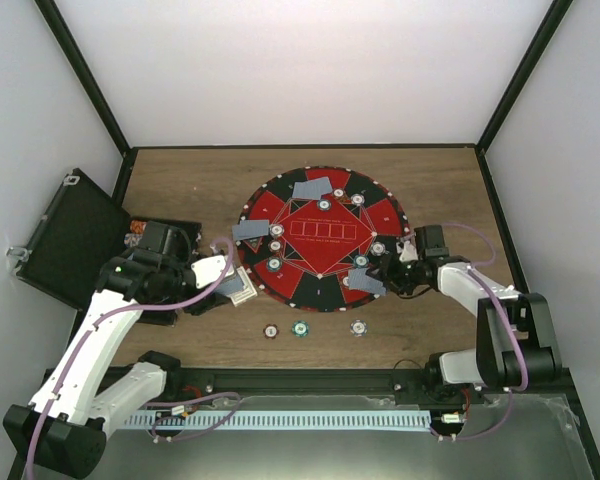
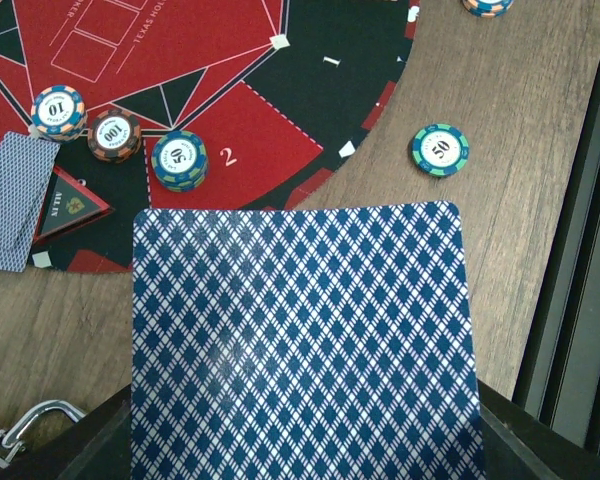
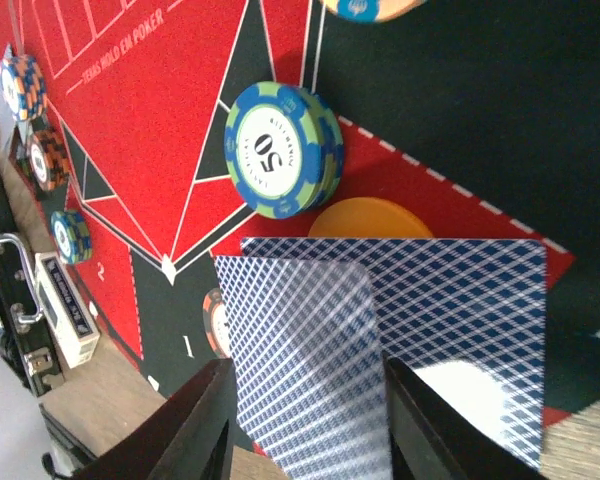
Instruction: Distribute texas hold em gaming equipment
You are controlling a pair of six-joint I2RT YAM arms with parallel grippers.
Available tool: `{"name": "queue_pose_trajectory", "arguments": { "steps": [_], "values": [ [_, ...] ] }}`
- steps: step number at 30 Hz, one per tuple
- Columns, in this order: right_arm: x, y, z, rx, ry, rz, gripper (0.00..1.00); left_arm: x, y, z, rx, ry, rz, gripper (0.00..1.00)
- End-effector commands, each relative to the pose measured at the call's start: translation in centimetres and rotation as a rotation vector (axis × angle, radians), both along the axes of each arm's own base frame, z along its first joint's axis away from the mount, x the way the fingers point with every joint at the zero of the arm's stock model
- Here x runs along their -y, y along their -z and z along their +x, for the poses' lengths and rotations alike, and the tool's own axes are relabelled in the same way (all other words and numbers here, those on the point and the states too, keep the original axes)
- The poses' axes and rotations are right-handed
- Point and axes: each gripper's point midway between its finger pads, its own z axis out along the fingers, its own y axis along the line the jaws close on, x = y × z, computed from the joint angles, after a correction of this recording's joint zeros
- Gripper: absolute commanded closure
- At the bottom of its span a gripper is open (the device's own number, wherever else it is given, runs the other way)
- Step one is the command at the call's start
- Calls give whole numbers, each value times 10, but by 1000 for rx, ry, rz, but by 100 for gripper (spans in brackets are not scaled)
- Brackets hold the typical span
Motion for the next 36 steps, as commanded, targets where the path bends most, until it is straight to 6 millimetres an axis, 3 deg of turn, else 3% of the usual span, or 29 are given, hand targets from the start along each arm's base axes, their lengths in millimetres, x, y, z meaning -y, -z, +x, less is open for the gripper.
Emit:
{"name": "queue_pose_trajectory", "arguments": {
  "steps": [1, 11, 13, 15, 18, 21, 25, 27, 32, 36],
  "values": [
    [15, -13, 12, 38, 29, -94, 57, 5, -6, 2, 26, 27, -27, 96],
    [50, -37, 23, 83, 133, -295, 48, 5, -6, 2, 26, 27, -28, 96],
    [51, -47, 25, 104, 152, -300, 46, 5, -6, 2, 25, 28, -29, 96],
    [39, -62, 27, 141, 137, -261, 41, 5, -6, 2, 25, 29, -29, 96],
    [-4, -89, 27, 197, 51, -130, 31, 6, -7, 2, 27, 30, -32, 96],
    [-71, -117, 14, 215, -115, 91, 23, 7, -9, 3, 26, 28, -37, 96],
    [-160, -151, -17, 223, -351, 320, 17, 7, -11, 4, 25, 25, -38, 96],
    [-192, -162, -32, 214, -435, 385, 16, 6, -11, 3, 29, 24, -34, 96],
    [-252, -172, -57, 188, -579, 461, 15, 6, -12, 3, 32, 27, -35, 96],
    [-283, -166, -67, 155, -643, 498, 16, 6, -12, 2, 32, 28, -35, 96]
  ]
}}
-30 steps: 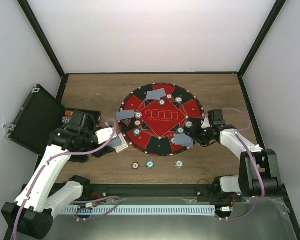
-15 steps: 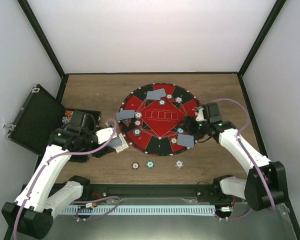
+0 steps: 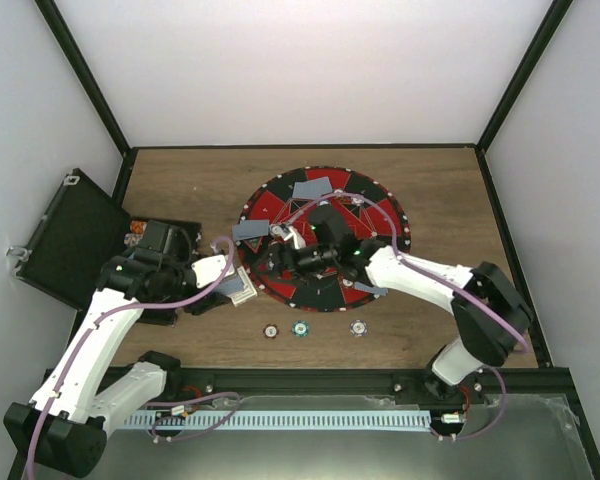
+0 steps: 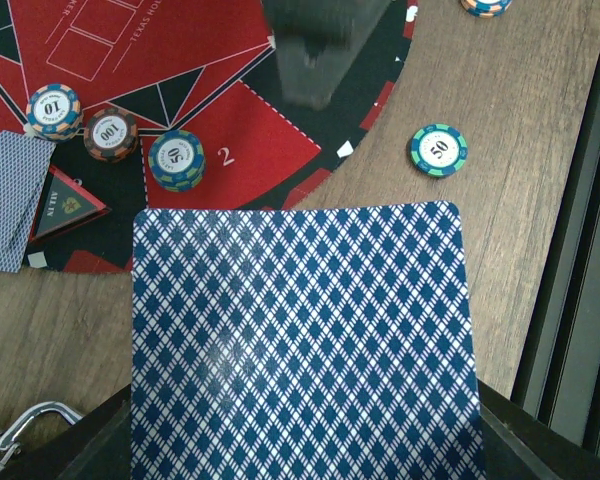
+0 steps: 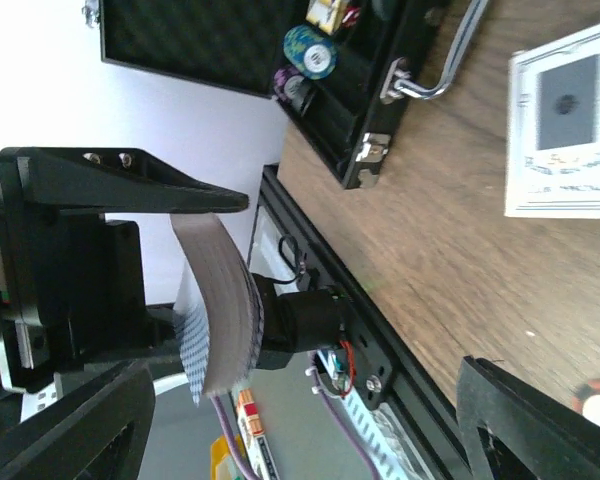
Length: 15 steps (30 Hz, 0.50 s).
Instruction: Distribute texas hold em gaming equipment
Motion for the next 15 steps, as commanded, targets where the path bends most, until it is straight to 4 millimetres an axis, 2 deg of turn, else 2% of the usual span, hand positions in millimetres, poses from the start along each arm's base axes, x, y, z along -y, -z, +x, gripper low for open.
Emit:
{"name": "queue_pose_trajectory", "arguments": {
  "steps": [1, 7, 15],
  "values": [
    [-37, -22, -8, -5, -86, 100, 16, 5, -13, 2, 40, 25, -33, 96],
    [-67, -11, -15, -37, -155, 104, 19, 4, -13, 1, 46, 27, -28, 96],
    [-89, -2, -20, -72, -218, 132, 22, 4, -12, 1, 46, 30, -28, 96]
  ]
}}
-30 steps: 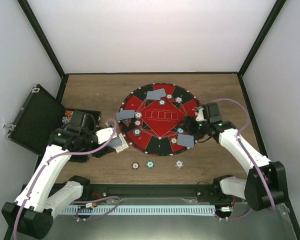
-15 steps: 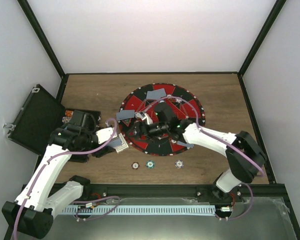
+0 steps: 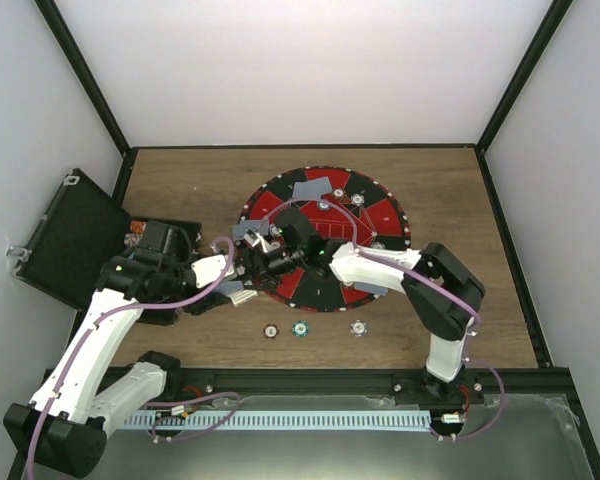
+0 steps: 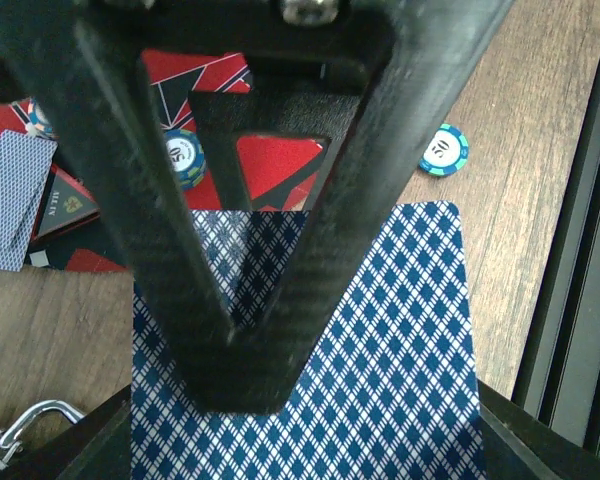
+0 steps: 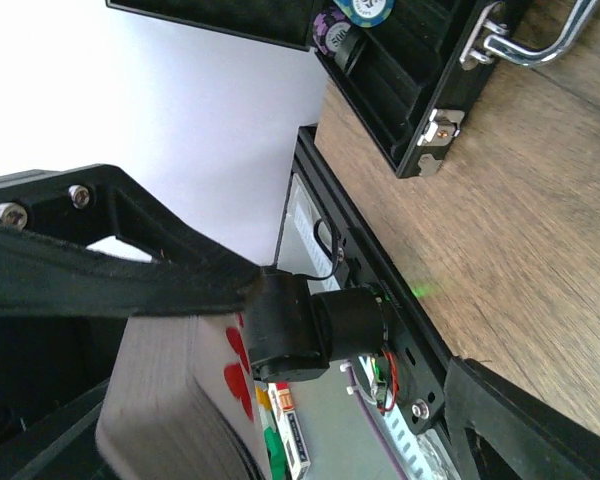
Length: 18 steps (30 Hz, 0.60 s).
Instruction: Distribute texas hold em gaming equipment
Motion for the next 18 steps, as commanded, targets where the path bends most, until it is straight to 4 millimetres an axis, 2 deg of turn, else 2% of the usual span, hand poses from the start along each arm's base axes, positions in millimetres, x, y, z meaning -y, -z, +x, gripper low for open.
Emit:
{"name": "queue_pose_trajectory", "arguments": {
  "steps": [1, 7, 14, 18],
  "values": [
    [-17, -15, -5, -1, -60, 71, 22, 5, -12, 1, 44, 30, -30, 96],
    [-18, 4, -5, -36, -89, 64, 25, 4, -11, 0, 44, 30, -29, 96],
    [8, 15, 9, -42, -42, 50, 32, 3, -12, 0, 50, 30, -21, 96],
    [21, 13, 12, -30, -21, 50, 39, 3, -12, 0, 50, 31, -24, 96]
  ]
}}
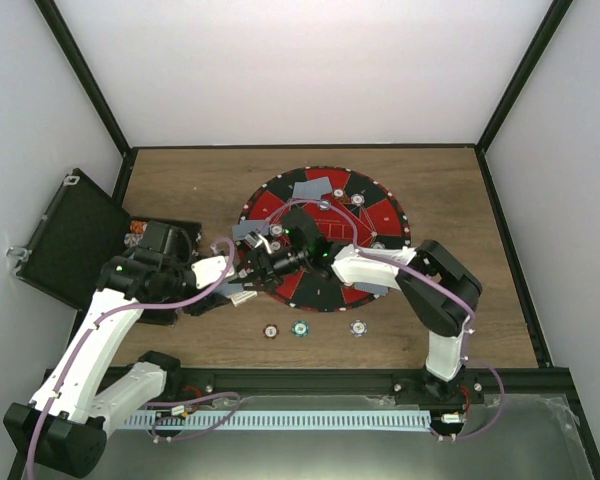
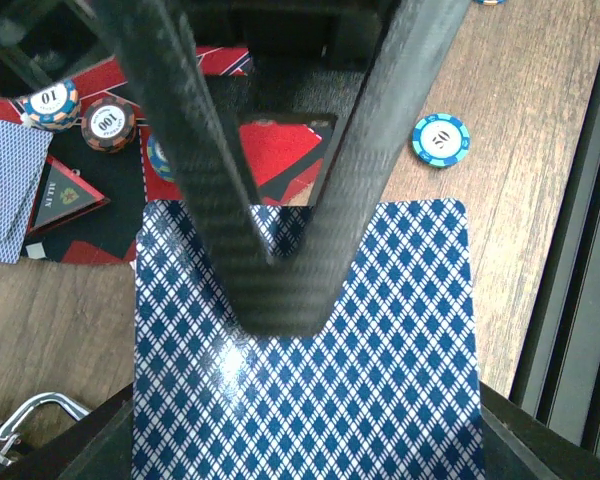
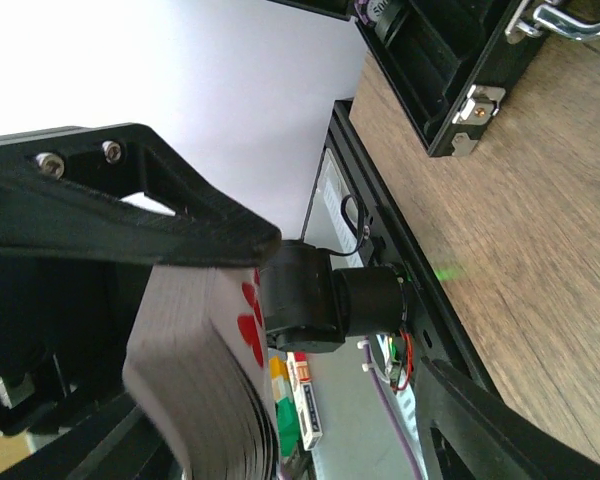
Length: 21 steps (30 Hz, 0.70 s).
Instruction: Distribute texas hold em gaming equipment
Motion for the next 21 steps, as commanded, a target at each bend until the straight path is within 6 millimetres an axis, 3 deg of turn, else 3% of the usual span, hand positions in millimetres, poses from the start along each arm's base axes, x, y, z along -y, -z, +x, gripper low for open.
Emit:
{"name": "queue_pose_trajectory", "arguments": {
  "steps": [1, 9, 15, 21],
  "values": [
    [21, 8, 12, -11, 57, -38, 41, 6, -14, 1, 56, 35, -40, 96],
    [29, -6, 15, 17, 77, -24, 52, 6, -15, 2, 56, 34, -42, 96],
    [13, -18, 3, 57, 28, 6, 35, 7, -14, 2, 52, 35, -42, 96],
    [-13, -14, -8, 57, -46, 8, 32, 7, -13, 2, 48, 34, -43, 96]
  ]
}}
